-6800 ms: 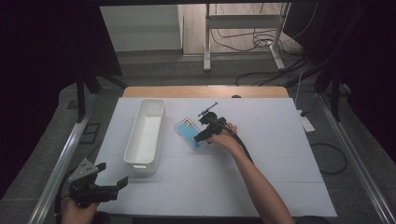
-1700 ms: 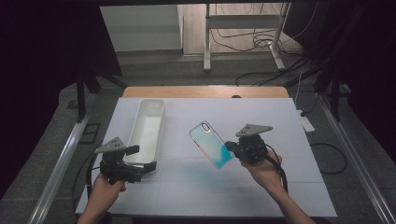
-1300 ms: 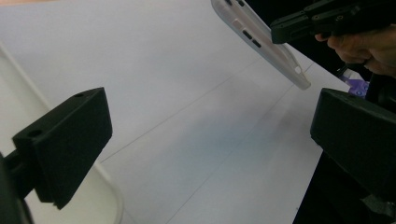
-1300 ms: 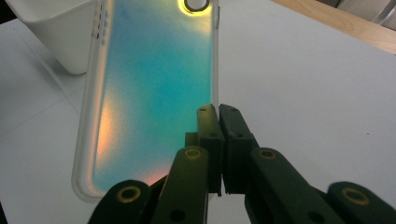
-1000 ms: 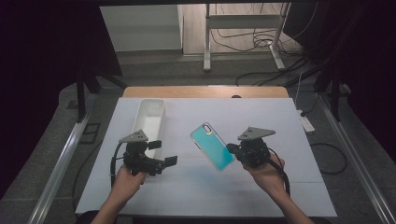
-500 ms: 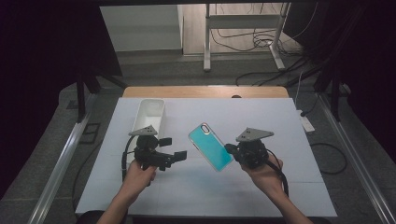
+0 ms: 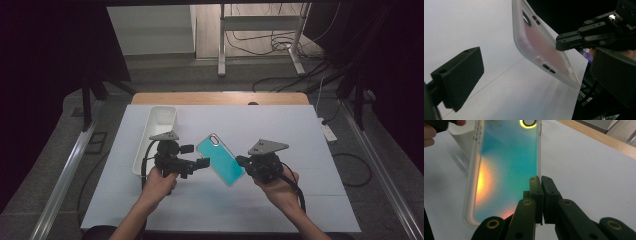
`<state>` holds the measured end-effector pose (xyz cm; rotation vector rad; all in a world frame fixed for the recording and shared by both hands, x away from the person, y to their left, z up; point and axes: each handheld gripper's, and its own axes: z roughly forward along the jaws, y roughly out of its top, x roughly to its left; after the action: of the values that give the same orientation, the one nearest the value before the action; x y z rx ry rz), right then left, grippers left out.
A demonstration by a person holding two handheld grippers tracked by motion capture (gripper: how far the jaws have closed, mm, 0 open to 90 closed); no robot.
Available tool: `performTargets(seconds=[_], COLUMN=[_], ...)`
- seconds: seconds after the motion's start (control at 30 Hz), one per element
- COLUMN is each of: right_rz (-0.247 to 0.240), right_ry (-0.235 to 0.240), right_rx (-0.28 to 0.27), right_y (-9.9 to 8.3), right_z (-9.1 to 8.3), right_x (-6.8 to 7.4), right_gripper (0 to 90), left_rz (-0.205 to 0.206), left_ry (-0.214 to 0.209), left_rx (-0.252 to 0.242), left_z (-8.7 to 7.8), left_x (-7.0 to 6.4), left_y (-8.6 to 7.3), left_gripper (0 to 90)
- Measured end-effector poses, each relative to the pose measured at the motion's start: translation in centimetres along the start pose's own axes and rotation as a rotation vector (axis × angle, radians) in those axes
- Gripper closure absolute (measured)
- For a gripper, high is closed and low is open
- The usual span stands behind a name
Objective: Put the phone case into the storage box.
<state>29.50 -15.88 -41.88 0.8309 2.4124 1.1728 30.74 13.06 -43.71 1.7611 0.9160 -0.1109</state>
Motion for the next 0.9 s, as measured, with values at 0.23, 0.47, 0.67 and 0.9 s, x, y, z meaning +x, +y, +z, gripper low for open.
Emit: performTargets(seconds=[0.23,0.47,0.67,0.9], right_rz=[-0.012,-0.018,-0.028,-0.041], right_ry=[0.008,0.017,0.020,0.016], right_rx=[0.001,-0.008,-0.008,-0.012], right_y=[0.1,0.2,0.2,0.2], right_z=[0.1,0.1,0.2,0.3], right_x=[0.5,0.9,1.2,1.5], right_gripper=[88.0,88.0,88.0,87.9], left_rz=[-0.013,-0.025,-0.039,-0.065], left_ry=[-0.015,-0.008,-0.030,-0.061], left_rx=[0.002,0.002,0.008,0.020], left_z=[0.6,1.1,1.2,1.0], left_x=[0.0,0.0,0.3,0.4], left_y=[0.2,0.4,0.3,0.2], left_gripper=[0.2,1.0,1.7,25.6])
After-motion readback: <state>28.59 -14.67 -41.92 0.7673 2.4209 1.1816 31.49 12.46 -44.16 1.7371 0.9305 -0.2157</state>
